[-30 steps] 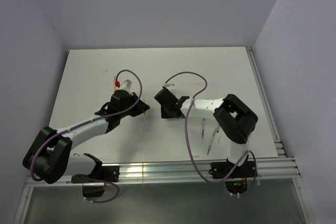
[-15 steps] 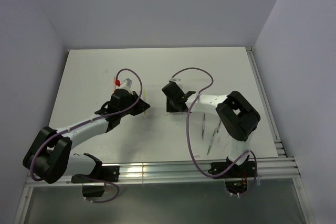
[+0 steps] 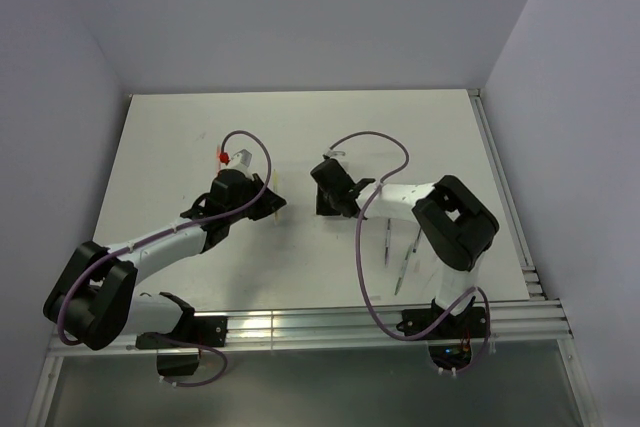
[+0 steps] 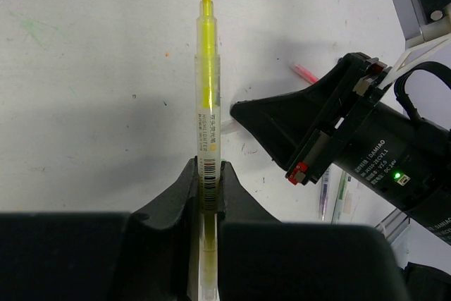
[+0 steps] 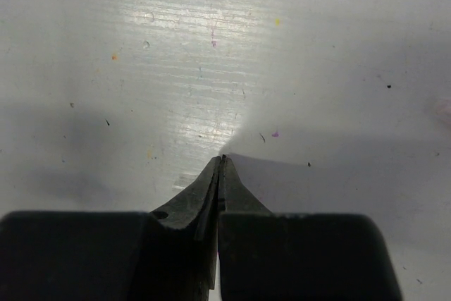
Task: Insert the pens into the pen caps
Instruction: Move the pen cap to the center of the board.
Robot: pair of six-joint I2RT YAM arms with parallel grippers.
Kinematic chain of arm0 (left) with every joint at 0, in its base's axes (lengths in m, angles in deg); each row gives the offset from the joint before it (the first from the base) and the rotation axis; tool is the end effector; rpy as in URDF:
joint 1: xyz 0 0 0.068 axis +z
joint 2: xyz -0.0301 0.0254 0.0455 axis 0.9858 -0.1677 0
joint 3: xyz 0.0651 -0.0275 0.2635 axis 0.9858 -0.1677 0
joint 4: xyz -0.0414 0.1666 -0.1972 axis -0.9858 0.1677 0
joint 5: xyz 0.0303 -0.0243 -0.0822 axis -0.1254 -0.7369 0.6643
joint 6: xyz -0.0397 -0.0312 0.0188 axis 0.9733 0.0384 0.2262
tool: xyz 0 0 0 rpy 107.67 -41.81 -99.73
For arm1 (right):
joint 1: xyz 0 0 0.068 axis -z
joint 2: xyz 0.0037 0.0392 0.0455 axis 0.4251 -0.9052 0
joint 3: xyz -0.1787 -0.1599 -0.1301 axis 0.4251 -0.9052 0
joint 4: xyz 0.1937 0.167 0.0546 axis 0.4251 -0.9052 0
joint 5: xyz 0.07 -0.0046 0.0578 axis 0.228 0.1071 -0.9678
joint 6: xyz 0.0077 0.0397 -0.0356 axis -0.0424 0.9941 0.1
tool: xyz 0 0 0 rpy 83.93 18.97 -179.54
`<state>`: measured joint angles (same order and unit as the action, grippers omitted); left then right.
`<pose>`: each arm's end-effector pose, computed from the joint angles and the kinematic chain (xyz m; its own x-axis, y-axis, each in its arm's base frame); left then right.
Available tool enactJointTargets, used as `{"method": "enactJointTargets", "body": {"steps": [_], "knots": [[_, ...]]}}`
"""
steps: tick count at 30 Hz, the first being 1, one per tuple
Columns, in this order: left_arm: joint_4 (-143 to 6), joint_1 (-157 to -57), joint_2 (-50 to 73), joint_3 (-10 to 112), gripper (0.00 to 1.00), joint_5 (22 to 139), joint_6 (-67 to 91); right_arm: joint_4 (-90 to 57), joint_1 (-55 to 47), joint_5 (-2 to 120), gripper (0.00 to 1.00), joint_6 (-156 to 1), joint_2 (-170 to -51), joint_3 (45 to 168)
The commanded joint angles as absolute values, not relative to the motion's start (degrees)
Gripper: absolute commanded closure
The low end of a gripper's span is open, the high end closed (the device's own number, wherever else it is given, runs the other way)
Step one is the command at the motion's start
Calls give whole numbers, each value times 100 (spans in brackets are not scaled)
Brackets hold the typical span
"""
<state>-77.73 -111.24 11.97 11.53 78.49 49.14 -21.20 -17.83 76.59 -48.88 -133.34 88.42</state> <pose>0.2269 -0.1403 0.1945 -0.7296 -0.4373 -0.5259 0.0596 0.7254 -0.6858 0.2703 0.2436 0.1492 -0.8104 0.0263 -0.5853 -0.1500 0.9564 0.2506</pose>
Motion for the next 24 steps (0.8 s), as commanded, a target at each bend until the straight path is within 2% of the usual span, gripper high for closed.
{"method": "enactJointTargets", "body": {"steps": [1,10,24], "knots": [[-7831,-11146,1214,1359,100,7792,4845,-2455,-1853,7733,100,-4737,-13210,8626],[-8331,-11444,811,884,100,7678,5284,-2491,-1897,7778,100,-4517,-13114,8441],[-8533,-11981,81,1042,100,7467,5460,-2420,-1958,7690,100,-4403,-12850,8134]]}}
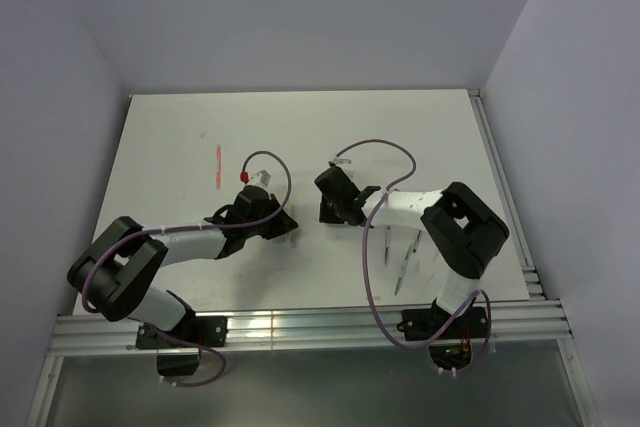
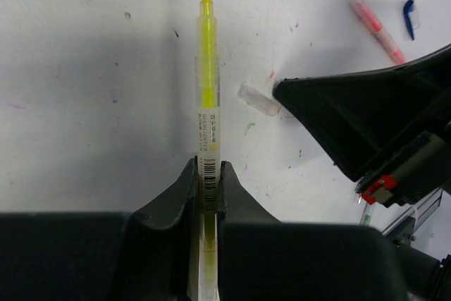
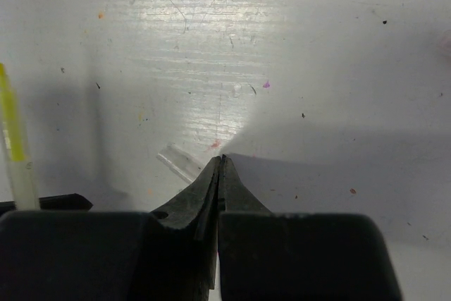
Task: Insert the pens into the pen caps
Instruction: Move the pen cap to the center of the board.
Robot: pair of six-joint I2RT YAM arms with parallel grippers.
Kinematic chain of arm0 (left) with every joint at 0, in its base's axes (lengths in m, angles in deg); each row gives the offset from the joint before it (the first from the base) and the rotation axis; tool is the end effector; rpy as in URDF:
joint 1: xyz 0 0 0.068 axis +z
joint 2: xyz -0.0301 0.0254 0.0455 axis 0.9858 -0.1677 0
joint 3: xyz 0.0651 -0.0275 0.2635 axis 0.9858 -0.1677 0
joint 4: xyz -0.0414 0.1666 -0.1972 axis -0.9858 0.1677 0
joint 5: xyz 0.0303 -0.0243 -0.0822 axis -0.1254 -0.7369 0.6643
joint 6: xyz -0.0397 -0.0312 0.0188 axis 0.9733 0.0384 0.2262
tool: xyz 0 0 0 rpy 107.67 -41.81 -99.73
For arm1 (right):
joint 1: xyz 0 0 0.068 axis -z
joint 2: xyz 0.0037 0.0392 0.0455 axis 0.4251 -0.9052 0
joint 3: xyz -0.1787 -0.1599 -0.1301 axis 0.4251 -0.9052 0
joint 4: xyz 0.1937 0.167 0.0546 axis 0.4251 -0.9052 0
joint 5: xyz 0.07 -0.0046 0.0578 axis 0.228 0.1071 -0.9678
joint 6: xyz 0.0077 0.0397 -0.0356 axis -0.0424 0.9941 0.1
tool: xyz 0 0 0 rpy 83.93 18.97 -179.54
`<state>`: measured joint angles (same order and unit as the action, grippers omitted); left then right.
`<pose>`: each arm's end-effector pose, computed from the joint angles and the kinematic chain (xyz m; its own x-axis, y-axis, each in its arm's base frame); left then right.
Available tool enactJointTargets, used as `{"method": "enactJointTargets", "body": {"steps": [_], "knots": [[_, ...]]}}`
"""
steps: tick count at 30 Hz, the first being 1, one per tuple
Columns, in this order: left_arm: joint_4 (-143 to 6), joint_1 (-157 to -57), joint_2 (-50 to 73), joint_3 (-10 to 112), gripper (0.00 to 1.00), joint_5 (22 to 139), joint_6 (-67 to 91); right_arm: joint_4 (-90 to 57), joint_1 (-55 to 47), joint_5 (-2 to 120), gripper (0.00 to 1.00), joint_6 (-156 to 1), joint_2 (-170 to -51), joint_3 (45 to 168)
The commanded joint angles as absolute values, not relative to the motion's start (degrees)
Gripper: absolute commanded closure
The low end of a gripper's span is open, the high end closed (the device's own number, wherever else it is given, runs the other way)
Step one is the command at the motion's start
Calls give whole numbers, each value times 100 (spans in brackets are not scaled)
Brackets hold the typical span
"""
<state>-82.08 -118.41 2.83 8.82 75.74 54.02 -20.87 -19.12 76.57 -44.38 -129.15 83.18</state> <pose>0.2121 -0.1689 0.1473 -0.8117 -0.3879 -0.4367 -0.0057 0.7528 -0.6582 0.2487 0.2339 0.1484 -0.8269 0.0777 -0.5570 -0.1049 0.9517 0.2886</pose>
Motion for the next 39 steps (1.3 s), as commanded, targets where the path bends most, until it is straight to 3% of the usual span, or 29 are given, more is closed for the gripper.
{"method": "enactJointTargets", "body": {"steps": [1,12,39], "knots": [[-8621,-12007,19,1051,100,7467,5469,-2412,-1967,7672,100,-4403,-12832,8125],[-8736,-12218,-737,1402,100,7335,5495,-2297,-2116,7523,100,-4438,-12911,8177],[-8560,-12218,-896,1868,100,7396,5302,-2350,-2336,7496,100,-4315,-12744,8046]]}}
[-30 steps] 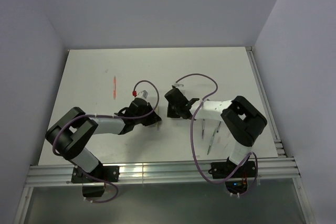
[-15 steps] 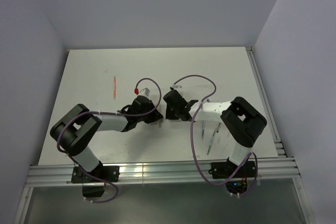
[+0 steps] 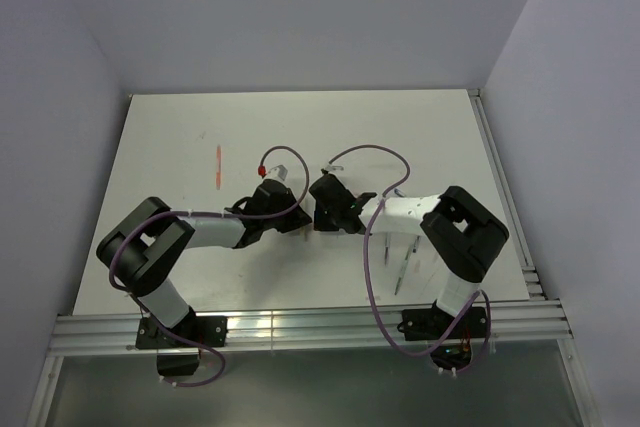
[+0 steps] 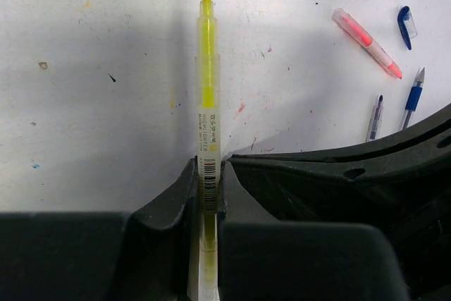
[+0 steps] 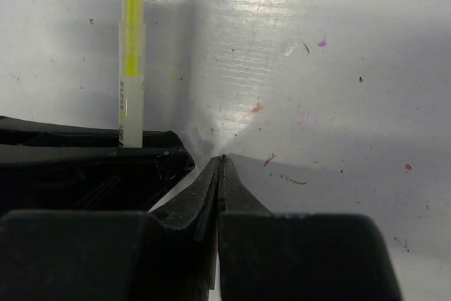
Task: Insert the pens into the pen caps
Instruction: Move the pen cap to the center of the board, then insert the pen cap onto the pen.
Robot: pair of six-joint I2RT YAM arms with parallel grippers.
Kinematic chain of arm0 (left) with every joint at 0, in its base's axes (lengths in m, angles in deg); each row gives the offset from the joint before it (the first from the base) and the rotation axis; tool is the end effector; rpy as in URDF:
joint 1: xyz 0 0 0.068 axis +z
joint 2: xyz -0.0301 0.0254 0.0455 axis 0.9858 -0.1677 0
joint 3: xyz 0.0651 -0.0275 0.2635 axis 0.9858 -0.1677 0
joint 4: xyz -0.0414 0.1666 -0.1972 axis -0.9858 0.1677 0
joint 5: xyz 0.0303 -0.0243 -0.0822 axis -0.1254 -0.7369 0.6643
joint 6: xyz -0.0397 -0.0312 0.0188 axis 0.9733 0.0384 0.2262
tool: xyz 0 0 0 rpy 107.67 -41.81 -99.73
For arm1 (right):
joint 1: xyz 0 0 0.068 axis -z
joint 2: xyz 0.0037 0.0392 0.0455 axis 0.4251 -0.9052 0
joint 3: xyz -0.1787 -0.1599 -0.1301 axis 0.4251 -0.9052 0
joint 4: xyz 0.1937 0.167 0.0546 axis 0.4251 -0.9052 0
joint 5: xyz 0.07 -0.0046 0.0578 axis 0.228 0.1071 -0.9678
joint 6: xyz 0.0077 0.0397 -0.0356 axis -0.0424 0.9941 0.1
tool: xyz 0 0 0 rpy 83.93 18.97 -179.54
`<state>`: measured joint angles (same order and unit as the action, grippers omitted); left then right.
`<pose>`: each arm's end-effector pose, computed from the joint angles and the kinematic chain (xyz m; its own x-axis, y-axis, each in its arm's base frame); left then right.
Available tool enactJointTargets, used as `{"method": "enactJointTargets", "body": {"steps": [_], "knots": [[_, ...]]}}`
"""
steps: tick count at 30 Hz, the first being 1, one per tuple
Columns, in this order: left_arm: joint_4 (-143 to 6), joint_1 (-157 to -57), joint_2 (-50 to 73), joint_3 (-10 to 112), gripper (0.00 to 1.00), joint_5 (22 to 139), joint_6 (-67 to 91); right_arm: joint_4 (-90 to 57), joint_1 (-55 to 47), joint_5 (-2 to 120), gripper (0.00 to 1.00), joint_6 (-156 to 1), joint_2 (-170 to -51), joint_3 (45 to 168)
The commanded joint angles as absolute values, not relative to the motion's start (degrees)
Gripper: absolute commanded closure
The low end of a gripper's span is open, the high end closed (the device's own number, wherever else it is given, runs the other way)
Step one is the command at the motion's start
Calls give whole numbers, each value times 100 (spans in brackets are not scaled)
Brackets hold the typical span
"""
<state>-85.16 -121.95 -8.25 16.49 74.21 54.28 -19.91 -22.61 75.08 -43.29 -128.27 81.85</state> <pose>0.2323 -0.2079 0.1362 -0.8241 -0.3508 -0.4448 0.0255 0.7614 -0.6478 0.2304 0.2461 0.1479 -0.8388 0.0430 -0.5428 -0.1590 0.9341 0.3197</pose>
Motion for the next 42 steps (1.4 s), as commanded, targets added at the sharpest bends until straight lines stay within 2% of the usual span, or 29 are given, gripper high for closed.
{"method": "enactJointTargets", "body": {"steps": [1,10,15,20,25,34,42], "knots": [[-8560,-12218,-904,1877,100,7388,5311,-2393,-2336,7514,100,-4297,-12744,8054],[-8446,-12218,-799,1895,100,7353,5275,-2701,-2336,7900,100,-4227,-12674,8169],[-8270,-12210,-474,1877,100,7273,5214,-2780,-2319,8269,97,-4174,-12367,8142],[-7910,-12148,105,1921,100,7001,5118,-2825,-2319,8410,100,-4306,-12050,8160],[-7410,-12034,949,1921,100,6755,5117,-2658,-2310,7964,89,-4824,-12050,8353],[-6364,-11586,2644,1894,100,6641,4951,-2561,-2345,7619,83,-5343,-12269,8678],[-5809,-11454,3349,2070,100,6623,4836,-2807,-2450,7602,75,-5589,-12787,9109]]}}
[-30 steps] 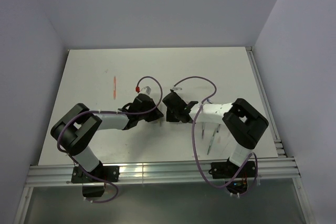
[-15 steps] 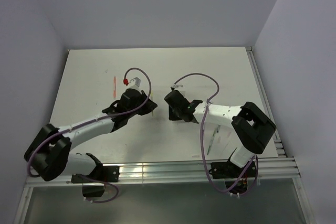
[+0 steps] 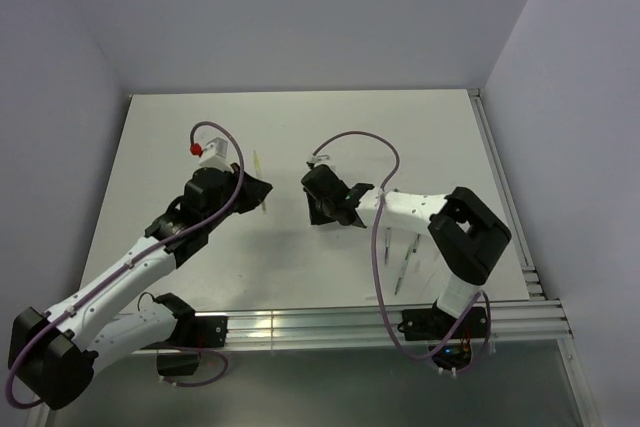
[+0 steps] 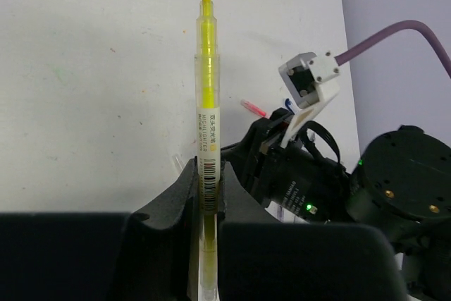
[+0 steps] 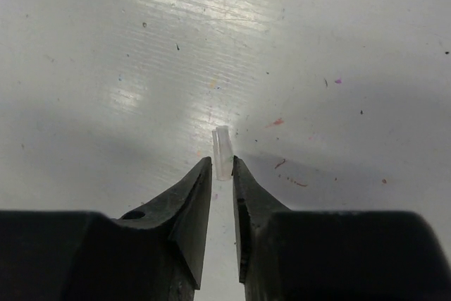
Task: Insert the pens into the pen caps
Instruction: Insert the pen cap onto the pen.
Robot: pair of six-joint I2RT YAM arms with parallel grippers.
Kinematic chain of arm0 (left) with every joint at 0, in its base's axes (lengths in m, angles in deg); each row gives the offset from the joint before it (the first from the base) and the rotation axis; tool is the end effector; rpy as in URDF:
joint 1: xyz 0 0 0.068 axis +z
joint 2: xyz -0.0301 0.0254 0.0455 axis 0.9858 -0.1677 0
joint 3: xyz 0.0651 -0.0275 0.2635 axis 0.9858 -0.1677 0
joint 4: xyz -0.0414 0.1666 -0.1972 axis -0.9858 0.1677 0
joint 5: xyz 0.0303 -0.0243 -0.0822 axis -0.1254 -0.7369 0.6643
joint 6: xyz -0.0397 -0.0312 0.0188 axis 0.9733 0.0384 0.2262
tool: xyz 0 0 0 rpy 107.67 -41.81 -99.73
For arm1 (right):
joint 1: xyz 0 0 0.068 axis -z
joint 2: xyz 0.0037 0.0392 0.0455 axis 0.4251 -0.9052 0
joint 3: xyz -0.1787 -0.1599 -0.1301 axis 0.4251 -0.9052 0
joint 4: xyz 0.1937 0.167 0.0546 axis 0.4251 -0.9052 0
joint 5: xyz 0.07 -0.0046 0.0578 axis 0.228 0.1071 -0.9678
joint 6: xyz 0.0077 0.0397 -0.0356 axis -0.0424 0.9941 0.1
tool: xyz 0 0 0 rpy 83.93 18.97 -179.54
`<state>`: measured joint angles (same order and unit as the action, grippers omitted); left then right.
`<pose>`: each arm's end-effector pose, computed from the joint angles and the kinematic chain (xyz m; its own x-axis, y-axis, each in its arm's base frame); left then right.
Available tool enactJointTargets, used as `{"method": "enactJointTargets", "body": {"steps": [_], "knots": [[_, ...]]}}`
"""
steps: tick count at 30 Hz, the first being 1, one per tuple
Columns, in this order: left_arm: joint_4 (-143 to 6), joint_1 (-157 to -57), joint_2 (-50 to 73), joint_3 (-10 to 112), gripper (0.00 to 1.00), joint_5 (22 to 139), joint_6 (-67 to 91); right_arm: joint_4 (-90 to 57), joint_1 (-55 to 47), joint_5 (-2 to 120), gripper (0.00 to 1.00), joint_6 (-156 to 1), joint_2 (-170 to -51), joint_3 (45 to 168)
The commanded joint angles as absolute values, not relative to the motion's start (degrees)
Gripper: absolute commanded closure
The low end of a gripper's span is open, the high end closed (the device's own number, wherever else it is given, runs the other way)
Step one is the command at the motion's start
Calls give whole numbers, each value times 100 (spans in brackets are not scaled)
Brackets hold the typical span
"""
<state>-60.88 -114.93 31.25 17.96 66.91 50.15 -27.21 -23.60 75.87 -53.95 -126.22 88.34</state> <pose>0.1857 -0.1240 0.2805 -0.5711 -0.5319 -0.6252 0.0851 0.7192 -0.6896 0.2338 0.2580 0.1834 -0.7802 -0.1319 -0.6114 -0.3242 0.9212 0.2149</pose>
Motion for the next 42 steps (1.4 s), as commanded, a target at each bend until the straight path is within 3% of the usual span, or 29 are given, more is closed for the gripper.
{"method": "enactJointTargets", "body": {"steps": [1,20,42], "knots": [[-5713,-11445,3393,2097,100,6606,4827,-2816,-2468,7628,73,-5598,-12832,9161],[-5589,-11427,3604,2176,100,6641,4731,-3255,-2565,7777,66,-5879,-13561,9733],[-5501,-11427,3587,2290,100,6693,4669,-4125,-2784,8164,69,-5888,-14107,10094]]}}
